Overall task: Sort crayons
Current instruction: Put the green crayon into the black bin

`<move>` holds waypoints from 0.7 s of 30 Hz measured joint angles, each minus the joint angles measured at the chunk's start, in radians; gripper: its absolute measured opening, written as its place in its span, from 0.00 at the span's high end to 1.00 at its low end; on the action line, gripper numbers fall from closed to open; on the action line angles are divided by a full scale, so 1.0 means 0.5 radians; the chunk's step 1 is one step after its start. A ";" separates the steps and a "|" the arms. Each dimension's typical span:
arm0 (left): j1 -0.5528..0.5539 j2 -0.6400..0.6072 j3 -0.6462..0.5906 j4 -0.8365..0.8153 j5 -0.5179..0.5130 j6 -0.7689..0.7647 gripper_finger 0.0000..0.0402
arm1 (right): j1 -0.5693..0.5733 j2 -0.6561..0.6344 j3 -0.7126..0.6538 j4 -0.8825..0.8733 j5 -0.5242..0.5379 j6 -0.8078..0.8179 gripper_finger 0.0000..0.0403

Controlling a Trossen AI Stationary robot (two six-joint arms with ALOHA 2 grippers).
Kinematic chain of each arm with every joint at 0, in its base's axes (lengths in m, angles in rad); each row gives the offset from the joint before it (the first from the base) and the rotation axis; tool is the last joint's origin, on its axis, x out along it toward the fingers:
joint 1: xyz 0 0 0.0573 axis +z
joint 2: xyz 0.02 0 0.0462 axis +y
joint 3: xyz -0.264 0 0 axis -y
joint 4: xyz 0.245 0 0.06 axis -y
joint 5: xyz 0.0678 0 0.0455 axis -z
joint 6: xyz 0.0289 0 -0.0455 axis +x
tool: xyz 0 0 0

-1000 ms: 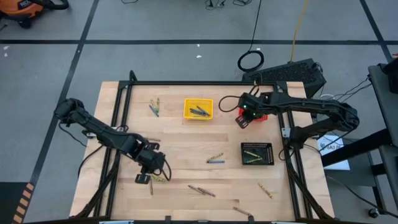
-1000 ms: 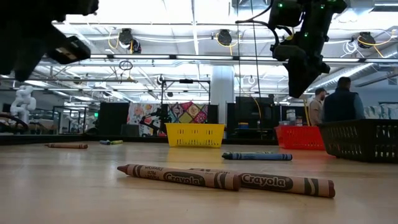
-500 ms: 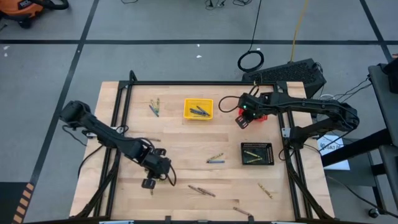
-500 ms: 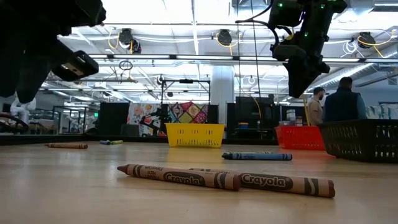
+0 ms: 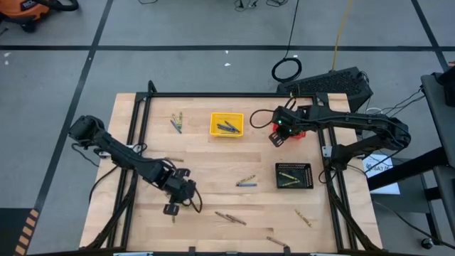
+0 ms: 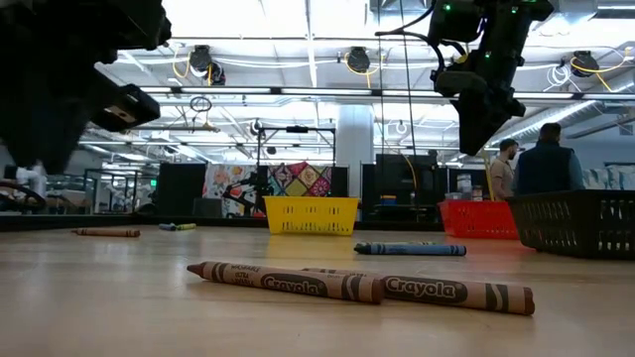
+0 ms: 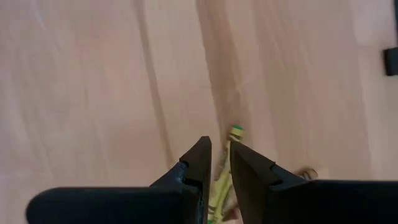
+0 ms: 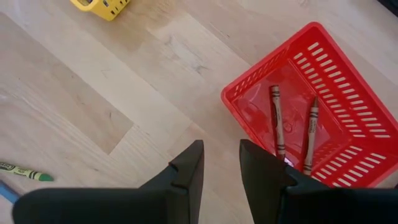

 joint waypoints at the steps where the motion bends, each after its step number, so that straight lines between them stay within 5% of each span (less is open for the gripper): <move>1: -0.021 0.000 0.000 0.000 -0.022 0.000 0.84 | 0.000 0.000 0.000 0.000 0.000 0.000 0.78; 9: -0.209 0.000 0.000 0.001 -0.246 -0.039 0.84 | 0.000 0.000 0.000 0.000 0.000 -0.019 0.78; 21: -0.248 0.181 0.001 0.137 -0.232 -0.144 0.84 | 0.000 0.000 0.000 0.030 0.000 -0.055 0.78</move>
